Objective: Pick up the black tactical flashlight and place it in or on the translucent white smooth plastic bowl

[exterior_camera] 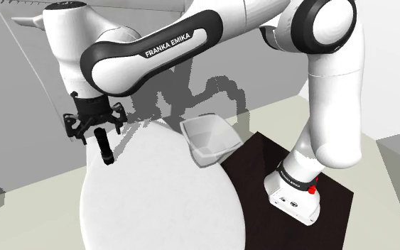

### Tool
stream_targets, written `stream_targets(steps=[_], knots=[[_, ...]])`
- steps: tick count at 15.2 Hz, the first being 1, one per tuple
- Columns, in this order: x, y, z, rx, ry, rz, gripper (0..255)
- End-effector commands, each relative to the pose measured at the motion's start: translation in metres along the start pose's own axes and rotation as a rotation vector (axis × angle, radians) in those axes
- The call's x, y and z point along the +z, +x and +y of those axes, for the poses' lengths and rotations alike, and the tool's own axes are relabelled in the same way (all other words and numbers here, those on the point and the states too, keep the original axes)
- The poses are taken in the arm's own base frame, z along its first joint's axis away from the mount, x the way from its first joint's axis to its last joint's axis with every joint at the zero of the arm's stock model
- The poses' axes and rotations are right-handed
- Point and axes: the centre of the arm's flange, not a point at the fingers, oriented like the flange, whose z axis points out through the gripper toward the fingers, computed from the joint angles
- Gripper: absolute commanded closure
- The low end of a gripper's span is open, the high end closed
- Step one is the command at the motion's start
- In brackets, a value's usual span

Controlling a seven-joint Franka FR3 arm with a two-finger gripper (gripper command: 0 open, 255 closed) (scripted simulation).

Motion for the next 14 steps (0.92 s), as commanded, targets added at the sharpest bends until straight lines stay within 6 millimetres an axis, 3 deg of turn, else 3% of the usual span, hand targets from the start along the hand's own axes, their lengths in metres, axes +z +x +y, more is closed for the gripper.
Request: stream_targets(steps=[1, 10, 14], knots=[[0.000, 0.000, 0.000, 0.000, 0.000, 0.000, 255], [0.000, 0.000, 0.000, 0.000, 0.000, 0.000, 255], [-0.021, 0.000, 0.000, 0.000, 0.000, 0.000, 255]])
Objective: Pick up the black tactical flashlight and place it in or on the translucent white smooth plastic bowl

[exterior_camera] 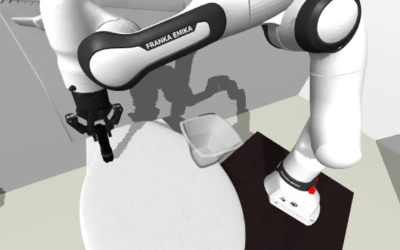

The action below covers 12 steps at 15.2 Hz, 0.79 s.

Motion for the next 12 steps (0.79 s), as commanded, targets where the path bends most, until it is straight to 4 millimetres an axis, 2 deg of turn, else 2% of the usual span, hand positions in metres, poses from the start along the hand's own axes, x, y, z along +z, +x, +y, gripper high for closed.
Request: stream_targets(steps=[1, 12], knots=[[-0.011, 0.001, -0.001, 0.000, 0.000, 0.000, 255], [-0.069, 0.001, -0.001, 0.000, 0.000, 0.000, 255]])
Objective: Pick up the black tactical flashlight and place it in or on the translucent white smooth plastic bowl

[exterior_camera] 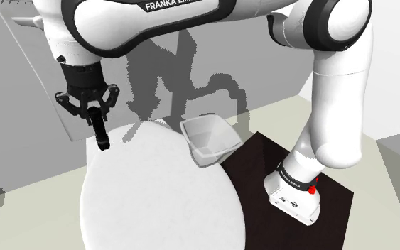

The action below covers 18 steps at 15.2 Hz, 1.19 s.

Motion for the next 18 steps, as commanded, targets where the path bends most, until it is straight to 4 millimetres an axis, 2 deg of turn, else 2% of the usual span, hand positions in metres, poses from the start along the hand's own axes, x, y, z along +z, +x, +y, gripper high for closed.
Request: stream_targets(steps=[1, 18], knots=[[-0.011, 0.000, 0.001, 0.000, 0.000, 0.000, 255], [-0.101, 0.000, 0.000, 0.000, 0.000, 0.000, 255]])
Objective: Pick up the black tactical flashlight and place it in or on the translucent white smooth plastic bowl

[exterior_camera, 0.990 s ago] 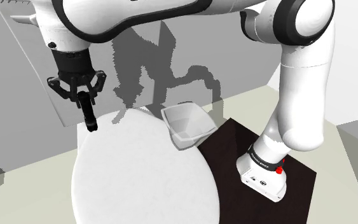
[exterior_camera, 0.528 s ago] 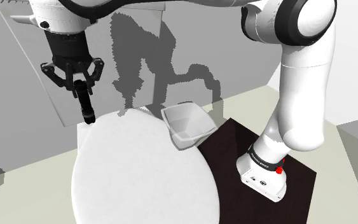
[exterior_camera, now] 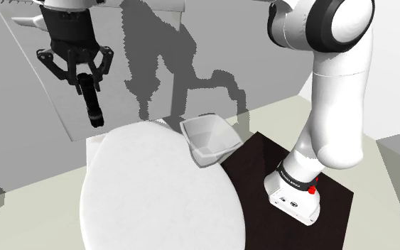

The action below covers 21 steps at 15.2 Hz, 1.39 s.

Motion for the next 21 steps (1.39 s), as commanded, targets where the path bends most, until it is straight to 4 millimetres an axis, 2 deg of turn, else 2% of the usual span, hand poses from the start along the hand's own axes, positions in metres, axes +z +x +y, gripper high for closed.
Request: stream_targets(steps=[1, 6, 21], knots=[[-0.010, -0.002, 0.000, 0.000, 0.000, 0.000, 255], [-0.034, -0.002, 0.000, 0.000, 0.000, 0.000, 255], [-0.062, -0.088, 0.176, 0.000, 0.000, 0.000, 255]])
